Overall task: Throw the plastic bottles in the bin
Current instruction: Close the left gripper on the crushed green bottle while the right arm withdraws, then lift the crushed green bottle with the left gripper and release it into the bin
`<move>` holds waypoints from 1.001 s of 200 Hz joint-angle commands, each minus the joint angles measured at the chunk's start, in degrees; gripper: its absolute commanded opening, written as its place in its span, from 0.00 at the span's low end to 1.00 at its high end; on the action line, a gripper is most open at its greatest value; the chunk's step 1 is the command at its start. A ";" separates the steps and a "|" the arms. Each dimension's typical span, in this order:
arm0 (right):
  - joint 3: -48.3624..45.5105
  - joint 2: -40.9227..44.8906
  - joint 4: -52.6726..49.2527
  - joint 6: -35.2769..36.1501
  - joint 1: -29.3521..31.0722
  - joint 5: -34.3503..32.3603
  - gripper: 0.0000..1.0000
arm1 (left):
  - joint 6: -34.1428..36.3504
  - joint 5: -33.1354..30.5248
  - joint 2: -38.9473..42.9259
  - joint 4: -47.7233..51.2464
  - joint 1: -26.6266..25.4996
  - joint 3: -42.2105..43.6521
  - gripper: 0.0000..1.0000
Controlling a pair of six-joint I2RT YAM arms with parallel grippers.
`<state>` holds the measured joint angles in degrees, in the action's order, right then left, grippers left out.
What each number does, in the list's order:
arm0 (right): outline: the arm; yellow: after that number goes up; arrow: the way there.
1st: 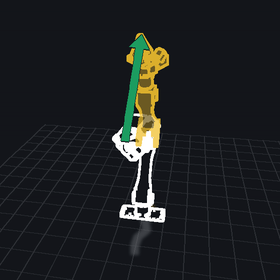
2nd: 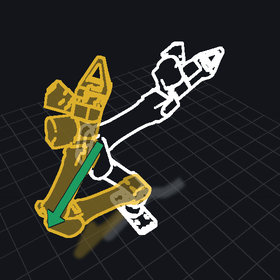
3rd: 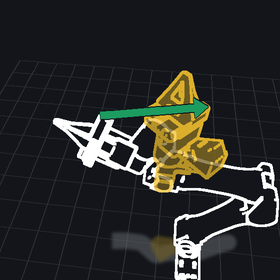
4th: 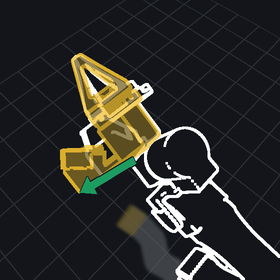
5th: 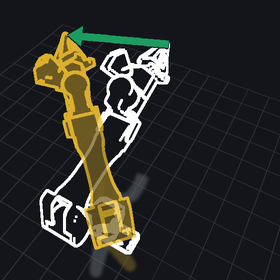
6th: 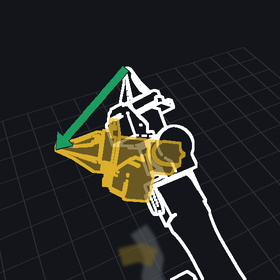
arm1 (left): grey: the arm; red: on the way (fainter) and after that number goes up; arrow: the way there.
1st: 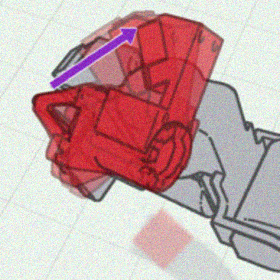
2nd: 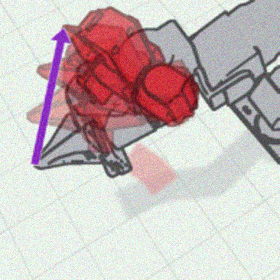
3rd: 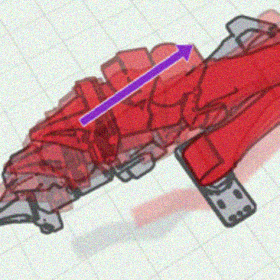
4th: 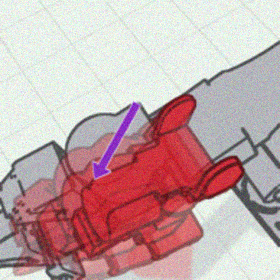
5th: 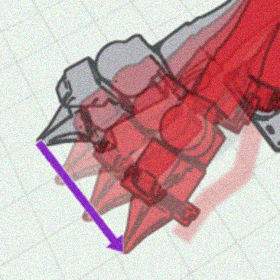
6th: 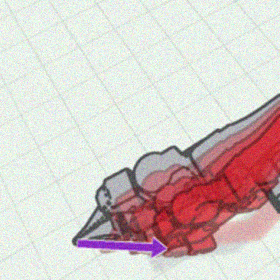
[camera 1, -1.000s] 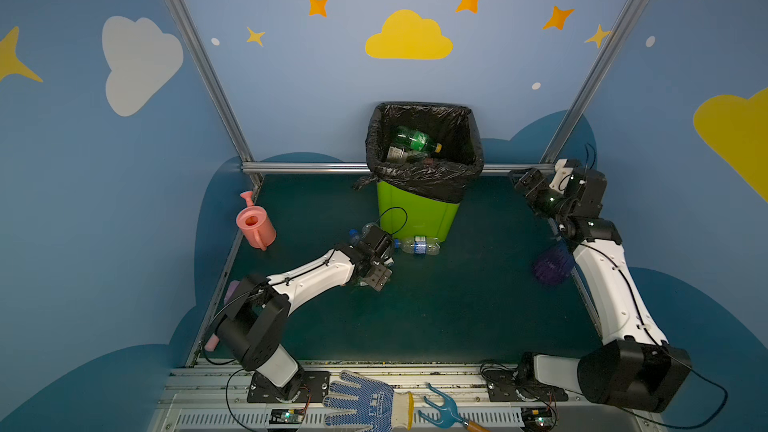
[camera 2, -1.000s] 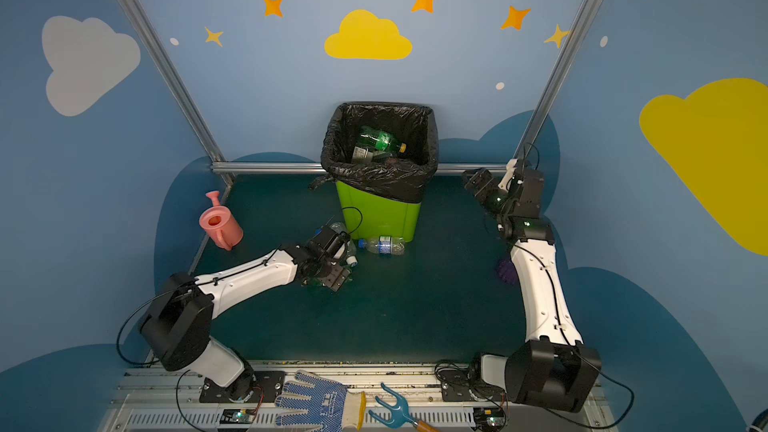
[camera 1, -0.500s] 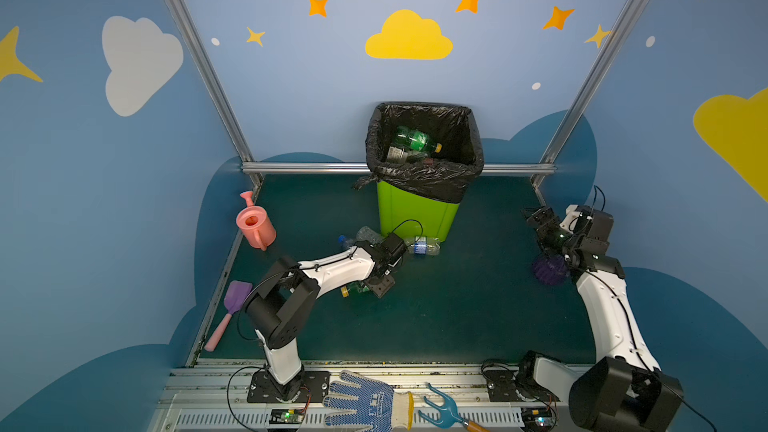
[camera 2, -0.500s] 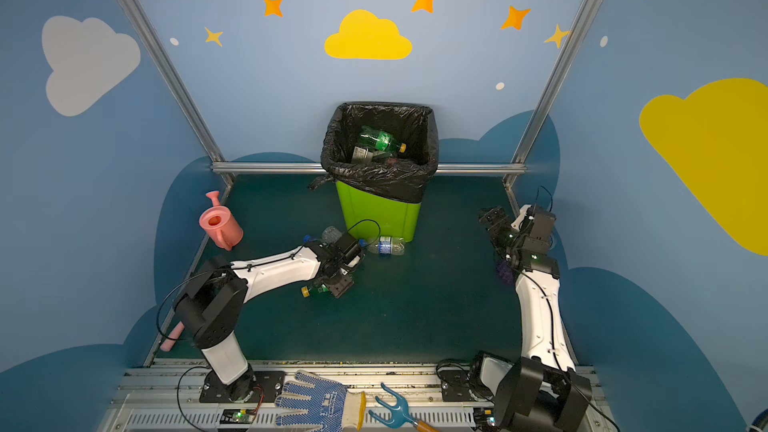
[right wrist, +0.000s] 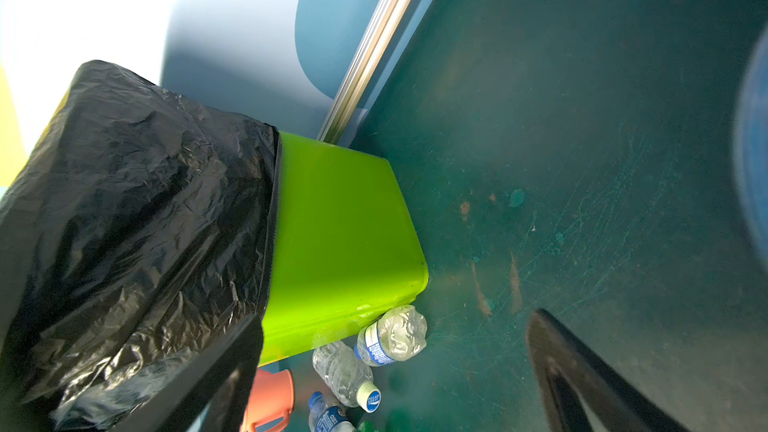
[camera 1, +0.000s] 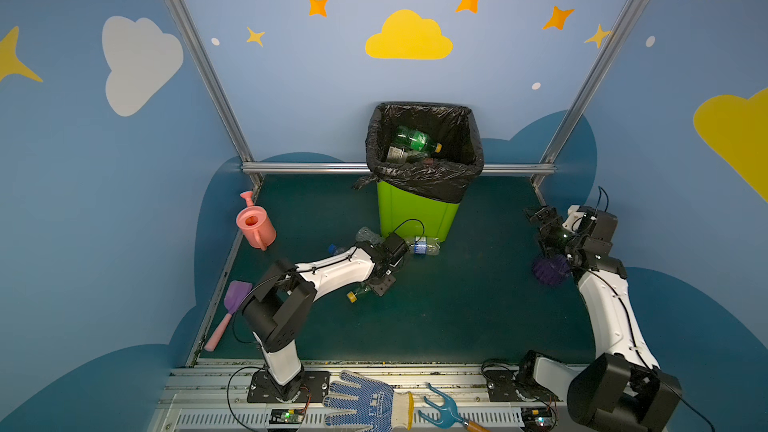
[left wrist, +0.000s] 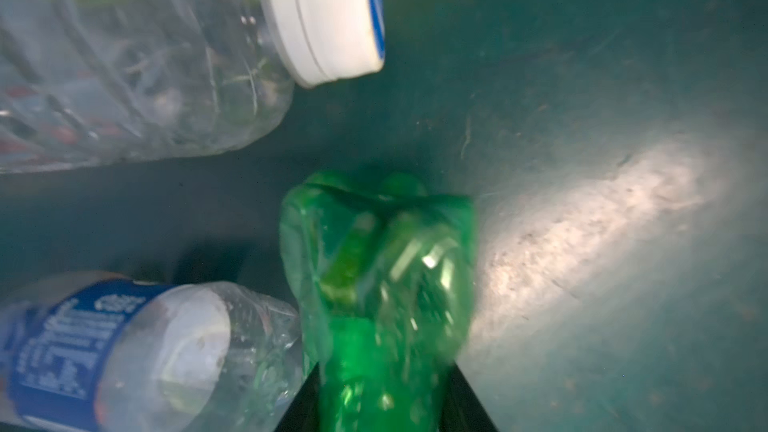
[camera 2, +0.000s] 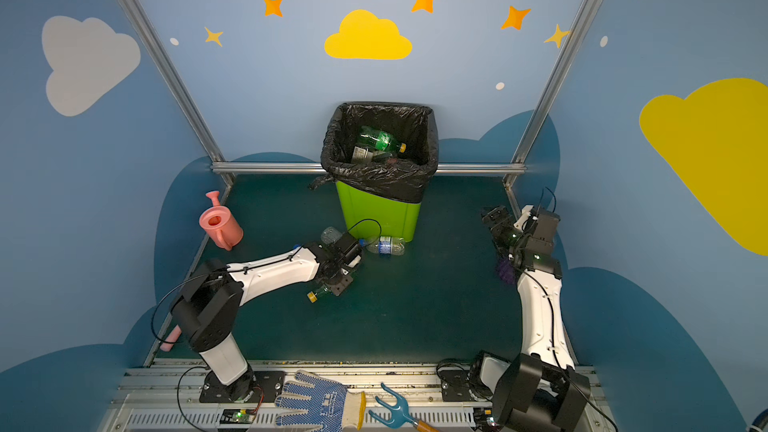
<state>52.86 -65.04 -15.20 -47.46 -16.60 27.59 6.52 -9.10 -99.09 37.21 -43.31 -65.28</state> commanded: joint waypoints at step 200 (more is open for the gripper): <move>-1.16 -0.29 2.46 -1.93 -2.20 4.01 0.98 | 8.59 3.95 40.80 -26.31 7.67 -13.94 0.30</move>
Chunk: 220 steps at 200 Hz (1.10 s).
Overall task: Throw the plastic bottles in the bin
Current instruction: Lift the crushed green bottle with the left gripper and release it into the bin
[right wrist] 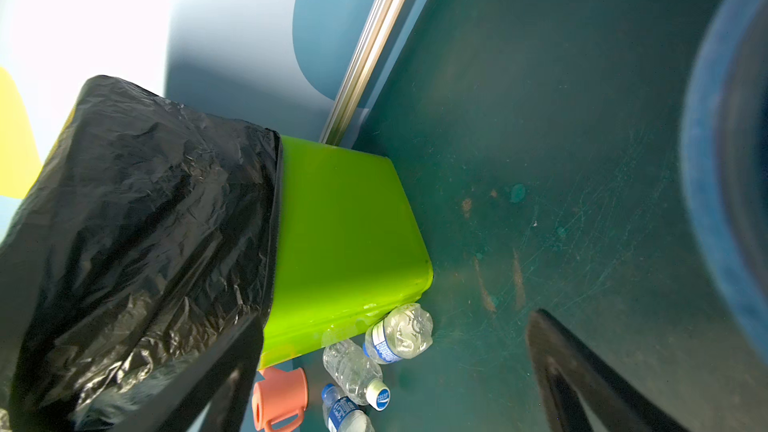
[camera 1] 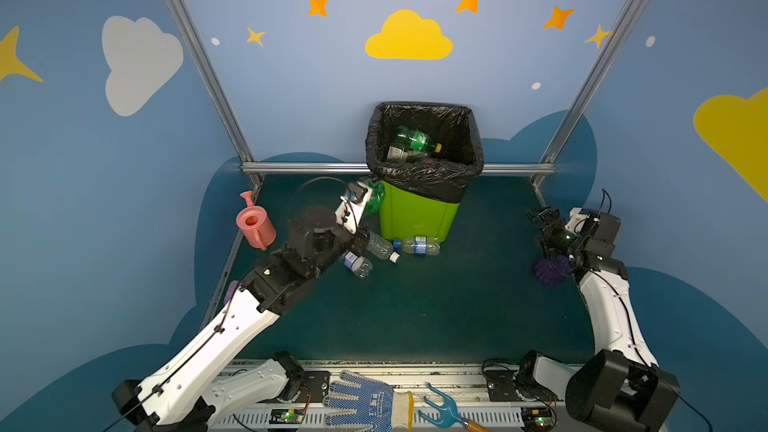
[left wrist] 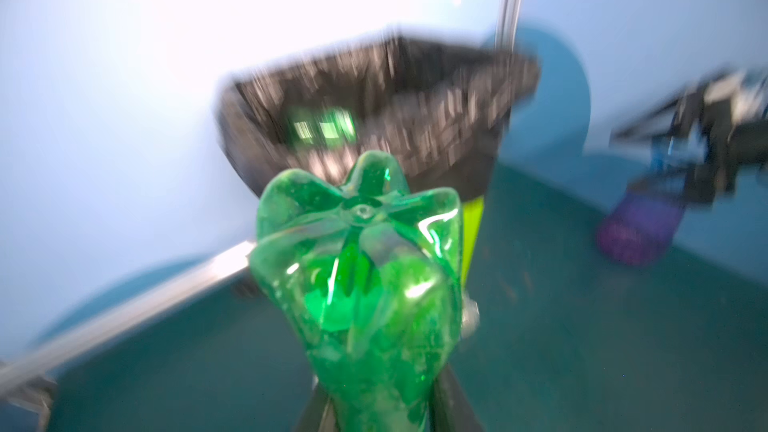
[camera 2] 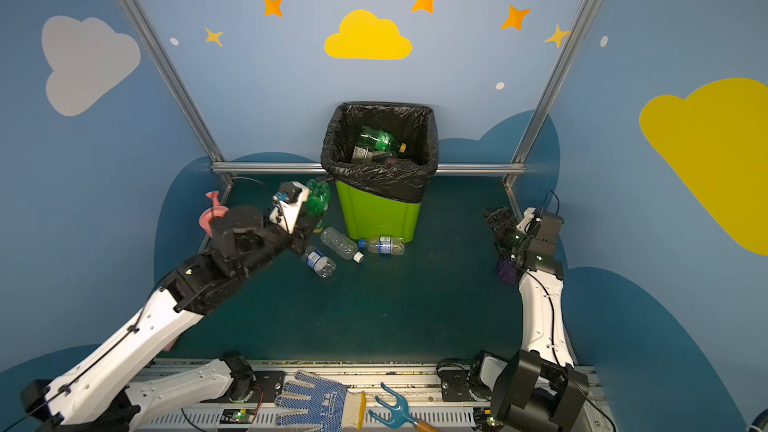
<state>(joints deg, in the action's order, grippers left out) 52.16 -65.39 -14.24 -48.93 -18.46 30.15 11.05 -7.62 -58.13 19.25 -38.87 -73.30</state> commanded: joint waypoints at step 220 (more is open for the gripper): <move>-8.70 4.67 1.08 -0.29 -6.46 7.74 0.98 | -15.02 14.84 -22.77 -34.77 7.89 -21.10 1.00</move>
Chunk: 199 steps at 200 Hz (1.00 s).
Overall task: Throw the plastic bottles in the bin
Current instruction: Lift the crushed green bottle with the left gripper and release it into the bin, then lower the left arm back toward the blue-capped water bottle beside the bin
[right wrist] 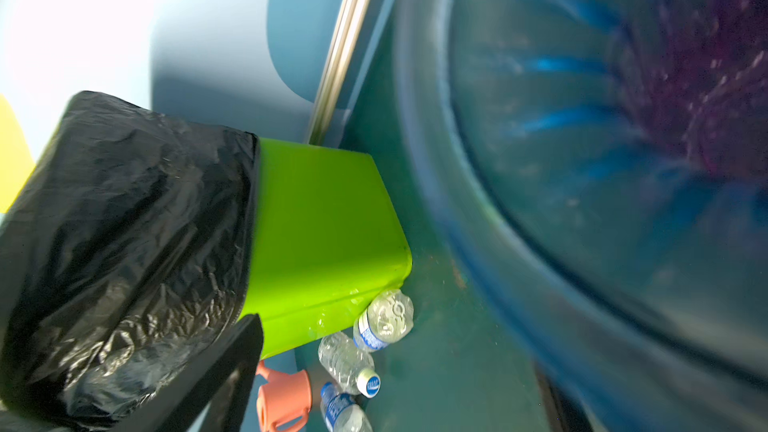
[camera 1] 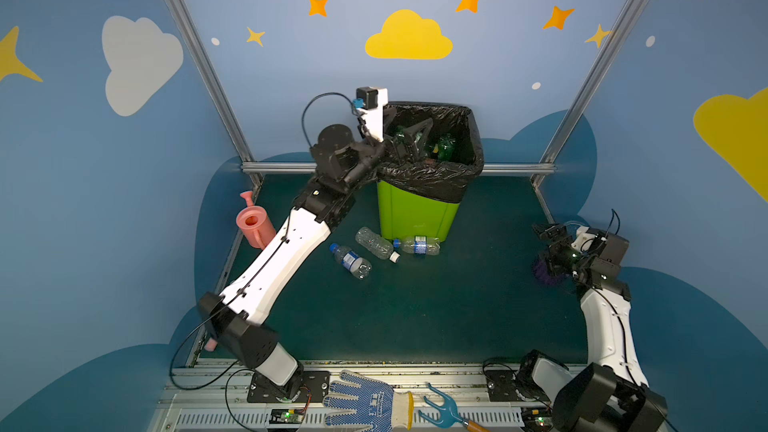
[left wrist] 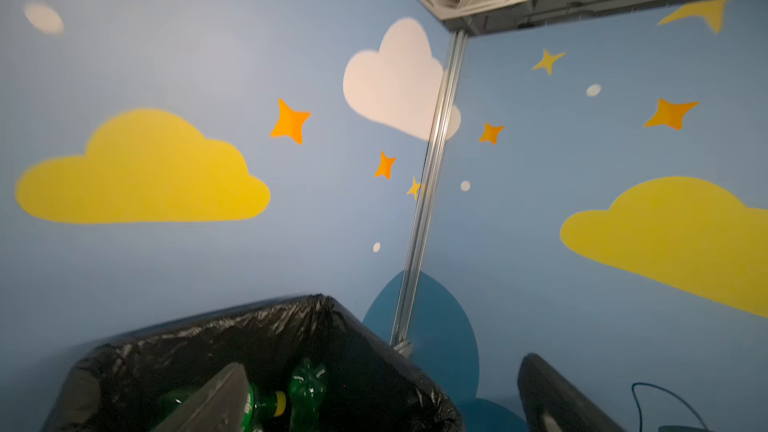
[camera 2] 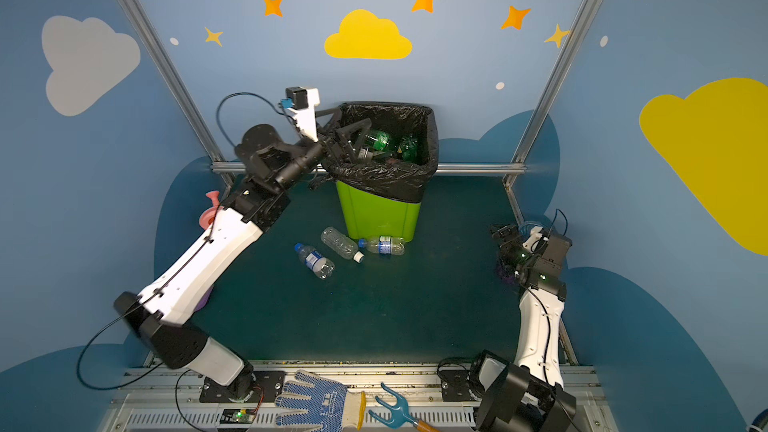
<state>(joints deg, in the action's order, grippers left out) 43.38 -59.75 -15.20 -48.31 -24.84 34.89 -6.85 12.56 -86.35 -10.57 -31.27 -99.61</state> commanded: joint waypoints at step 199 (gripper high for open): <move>-1.65 -7.04 6.07 -3.64 11.91 -2.40 0.98 | -38.67 -20.31 22.93 22.52 19.06 52.80 1.00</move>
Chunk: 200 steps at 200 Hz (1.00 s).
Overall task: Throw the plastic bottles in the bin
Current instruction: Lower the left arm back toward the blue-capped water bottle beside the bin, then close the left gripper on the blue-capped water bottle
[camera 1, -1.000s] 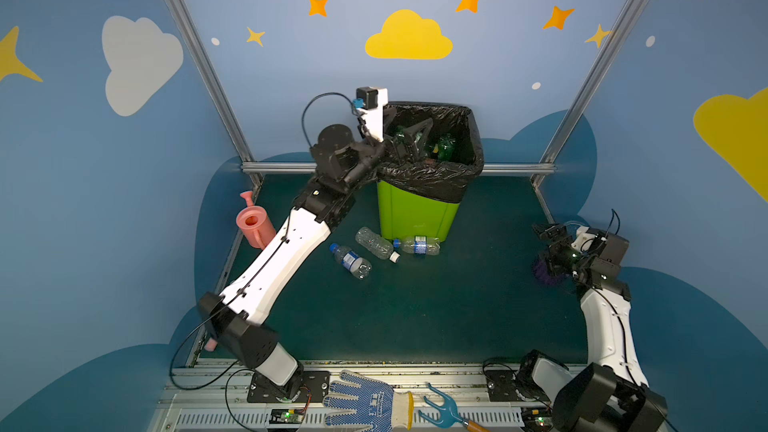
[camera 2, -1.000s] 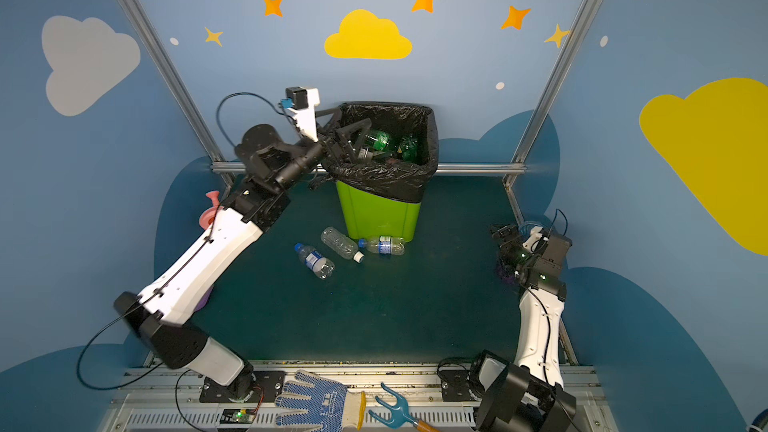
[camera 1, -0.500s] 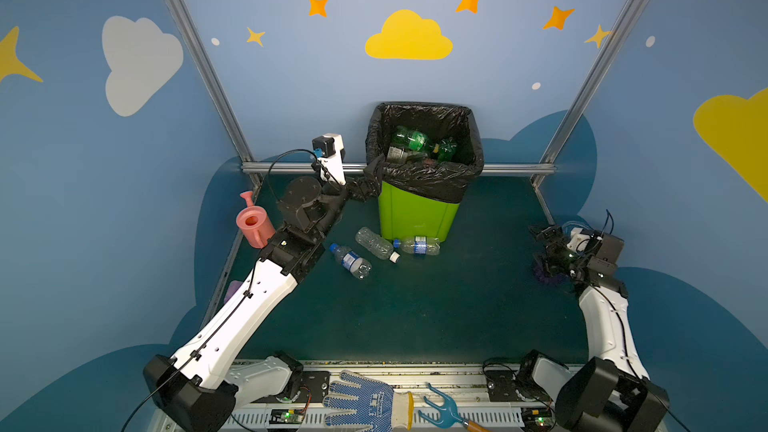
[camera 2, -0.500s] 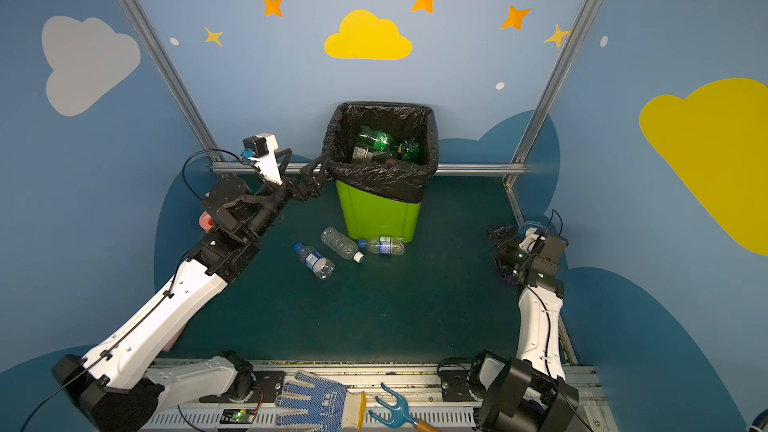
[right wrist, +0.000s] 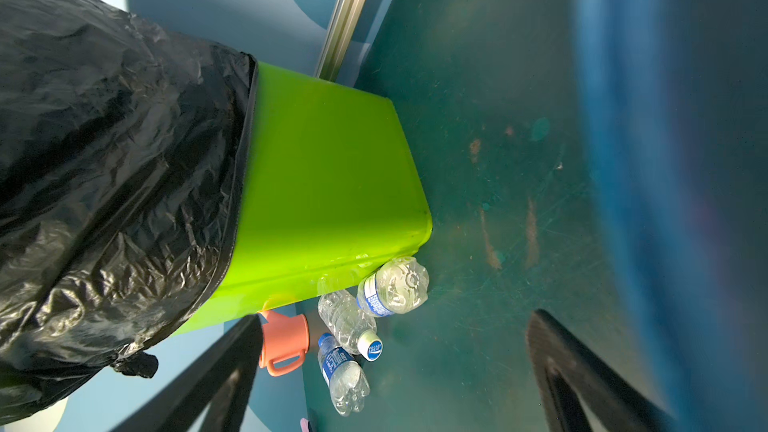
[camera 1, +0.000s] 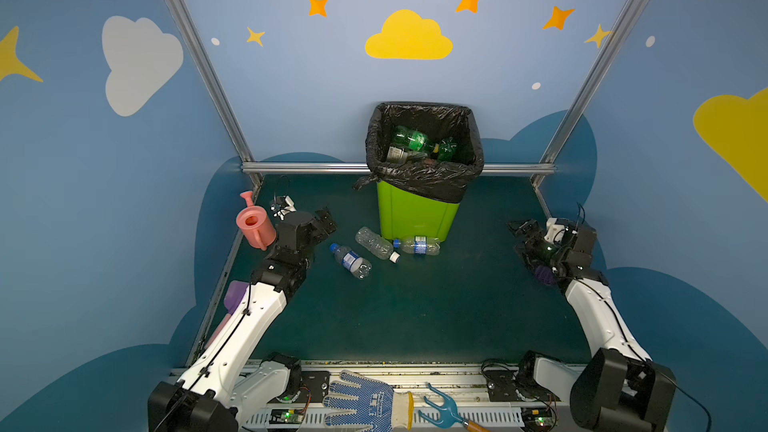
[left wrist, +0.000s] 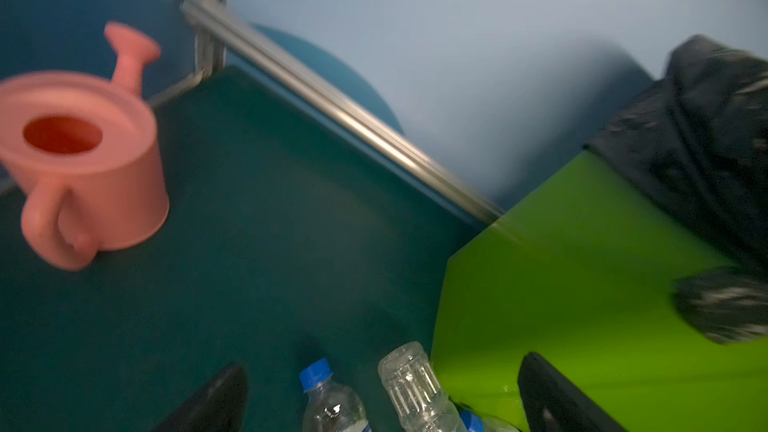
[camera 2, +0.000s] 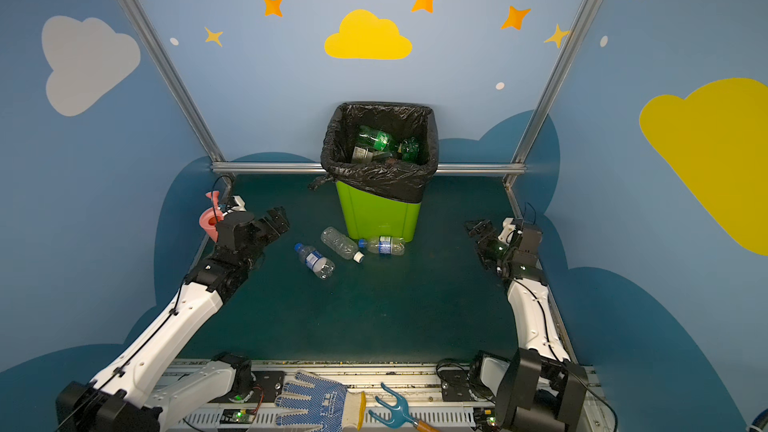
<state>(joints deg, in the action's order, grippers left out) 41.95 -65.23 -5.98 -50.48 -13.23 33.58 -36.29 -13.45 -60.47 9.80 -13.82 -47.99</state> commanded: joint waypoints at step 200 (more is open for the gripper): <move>-1.79 -3.24 -3.51 -0.94 0.14 -2.47 0.98 | -21.10 28.76 -28.01 -3.33 1.42 4.31 0.79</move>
<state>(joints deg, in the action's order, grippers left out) 41.98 -66.54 -4.12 -49.89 -13.02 31.97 -57.04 13.78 -86.48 7.88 -12.19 -43.33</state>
